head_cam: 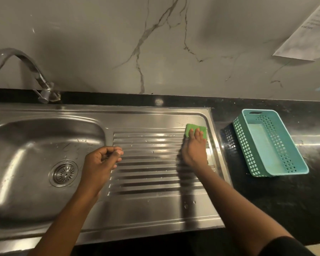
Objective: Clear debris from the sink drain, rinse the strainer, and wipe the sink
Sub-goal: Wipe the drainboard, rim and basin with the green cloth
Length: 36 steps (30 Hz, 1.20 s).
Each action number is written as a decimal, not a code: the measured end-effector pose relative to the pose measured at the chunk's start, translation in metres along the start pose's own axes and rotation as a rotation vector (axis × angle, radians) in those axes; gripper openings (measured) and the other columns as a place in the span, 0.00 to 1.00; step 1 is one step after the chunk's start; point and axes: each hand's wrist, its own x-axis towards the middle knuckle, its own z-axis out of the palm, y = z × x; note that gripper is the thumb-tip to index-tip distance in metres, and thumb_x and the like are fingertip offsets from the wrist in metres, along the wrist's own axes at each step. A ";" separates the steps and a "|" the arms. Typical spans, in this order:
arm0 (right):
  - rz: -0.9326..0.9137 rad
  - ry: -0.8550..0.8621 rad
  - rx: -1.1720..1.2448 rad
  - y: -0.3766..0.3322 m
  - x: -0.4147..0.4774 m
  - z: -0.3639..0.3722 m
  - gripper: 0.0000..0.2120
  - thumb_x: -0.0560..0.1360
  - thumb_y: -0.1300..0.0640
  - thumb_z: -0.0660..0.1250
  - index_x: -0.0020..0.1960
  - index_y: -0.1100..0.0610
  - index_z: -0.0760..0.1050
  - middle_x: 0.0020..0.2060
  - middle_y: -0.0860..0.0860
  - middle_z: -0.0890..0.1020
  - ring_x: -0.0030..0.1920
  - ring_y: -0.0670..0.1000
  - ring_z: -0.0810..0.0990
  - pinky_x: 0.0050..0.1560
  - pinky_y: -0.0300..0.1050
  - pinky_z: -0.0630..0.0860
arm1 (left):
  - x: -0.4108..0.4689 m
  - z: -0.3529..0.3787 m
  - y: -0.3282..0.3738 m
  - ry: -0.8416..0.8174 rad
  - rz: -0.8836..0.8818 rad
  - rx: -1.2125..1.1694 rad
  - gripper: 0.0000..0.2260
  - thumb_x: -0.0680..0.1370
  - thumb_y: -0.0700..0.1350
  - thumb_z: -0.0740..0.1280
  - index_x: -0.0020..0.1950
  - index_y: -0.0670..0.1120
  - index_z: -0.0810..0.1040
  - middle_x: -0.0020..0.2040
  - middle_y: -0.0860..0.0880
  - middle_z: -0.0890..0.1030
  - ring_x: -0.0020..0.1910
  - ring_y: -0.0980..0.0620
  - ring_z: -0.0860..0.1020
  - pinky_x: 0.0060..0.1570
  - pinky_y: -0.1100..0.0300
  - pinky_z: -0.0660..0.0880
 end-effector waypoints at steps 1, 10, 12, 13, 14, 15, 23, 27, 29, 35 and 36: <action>-0.011 -0.003 0.012 -0.018 -0.006 0.009 0.28 0.86 0.50 0.48 0.83 0.59 0.51 0.83 0.59 0.51 0.83 0.59 0.47 0.82 0.59 0.48 | 0.000 -0.001 0.000 -0.002 0.000 0.001 0.04 0.80 0.43 0.72 0.51 0.50 0.87 0.48 0.48 0.90 0.50 0.47 0.87 0.54 0.48 0.82; -0.426 -0.299 -0.052 -0.193 -0.040 0.085 0.34 0.84 0.50 0.57 0.84 0.58 0.46 0.83 0.59 0.45 0.83 0.59 0.41 0.82 0.57 0.41 | -0.003 -0.026 0.011 0.050 0.025 0.015 0.05 0.81 0.41 0.71 0.54 0.47 0.86 0.48 0.48 0.89 0.46 0.54 0.88 0.53 0.52 0.83; -0.504 -0.328 -0.068 -0.192 -0.039 0.082 0.35 0.84 0.51 0.59 0.84 0.57 0.47 0.83 0.58 0.46 0.83 0.58 0.42 0.82 0.56 0.43 | -0.003 -0.033 0.012 0.071 0.035 0.020 0.05 0.81 0.41 0.71 0.52 0.49 0.86 0.47 0.49 0.89 0.47 0.53 0.88 0.52 0.52 0.83; -0.566 -0.334 -0.083 -0.183 -0.038 0.076 0.36 0.82 0.52 0.61 0.84 0.57 0.48 0.83 0.57 0.47 0.83 0.57 0.44 0.82 0.55 0.45 | -0.003 -0.035 0.013 0.078 0.041 0.015 0.05 0.81 0.41 0.71 0.52 0.49 0.86 0.47 0.50 0.89 0.48 0.52 0.88 0.52 0.53 0.83; -0.621 -0.336 -0.099 -0.171 -0.037 0.069 0.36 0.81 0.53 0.61 0.84 0.57 0.50 0.83 0.57 0.50 0.83 0.57 0.46 0.82 0.55 0.47 | -0.003 -0.036 0.013 0.083 0.045 0.007 0.05 0.81 0.41 0.71 0.51 0.49 0.86 0.46 0.50 0.89 0.48 0.51 0.87 0.52 0.53 0.83; -0.649 -0.330 -0.104 -0.157 -0.034 0.061 0.34 0.81 0.53 0.60 0.84 0.57 0.52 0.83 0.57 0.52 0.83 0.56 0.49 0.82 0.54 0.49 | -0.003 -0.036 0.013 0.086 0.045 0.001 0.05 0.81 0.41 0.71 0.51 0.49 0.86 0.46 0.50 0.89 0.48 0.50 0.87 0.51 0.54 0.83; -0.327 -0.122 -0.066 -0.006 -0.023 -0.006 0.27 0.85 0.43 0.47 0.80 0.50 0.63 0.80 0.51 0.65 0.80 0.52 0.62 0.78 0.53 0.61 | -0.004 -0.015 0.011 0.009 -0.006 -0.018 0.06 0.82 0.40 0.70 0.55 0.42 0.86 0.50 0.44 0.89 0.51 0.46 0.86 0.53 0.52 0.81; -0.178 -0.054 -0.113 0.049 -0.011 -0.031 0.22 0.86 0.49 0.53 0.78 0.53 0.66 0.78 0.55 0.69 0.79 0.55 0.65 0.77 0.50 0.61 | -0.006 -0.005 0.012 -0.018 -0.015 -0.006 0.06 0.81 0.40 0.71 0.55 0.43 0.86 0.50 0.44 0.89 0.51 0.45 0.86 0.55 0.48 0.81; -0.114 -0.024 -0.094 0.049 -0.013 -0.029 0.22 0.86 0.50 0.53 0.78 0.56 0.67 0.78 0.57 0.69 0.79 0.57 0.65 0.78 0.52 0.60 | -0.006 -0.005 0.012 -0.025 -0.018 0.000 0.06 0.81 0.41 0.71 0.56 0.44 0.86 0.51 0.44 0.89 0.51 0.45 0.86 0.56 0.48 0.81; -0.081 -0.027 -0.203 -0.047 -0.037 0.010 0.39 0.78 0.42 0.36 0.80 0.63 0.60 0.79 0.63 0.64 0.80 0.62 0.60 0.80 0.60 0.57 | -0.002 -0.018 0.008 -0.006 -0.002 0.006 0.05 0.81 0.41 0.71 0.55 0.45 0.87 0.49 0.46 0.89 0.50 0.48 0.87 0.50 0.56 0.82; -0.117 -0.058 -0.253 -0.063 -0.040 0.017 0.40 0.78 0.42 0.36 0.80 0.64 0.57 0.79 0.64 0.62 0.80 0.63 0.58 0.80 0.60 0.55 | -0.002 -0.021 0.008 -0.001 0.000 0.009 0.05 0.81 0.42 0.71 0.54 0.45 0.87 0.49 0.48 0.90 0.49 0.50 0.87 0.49 0.58 0.81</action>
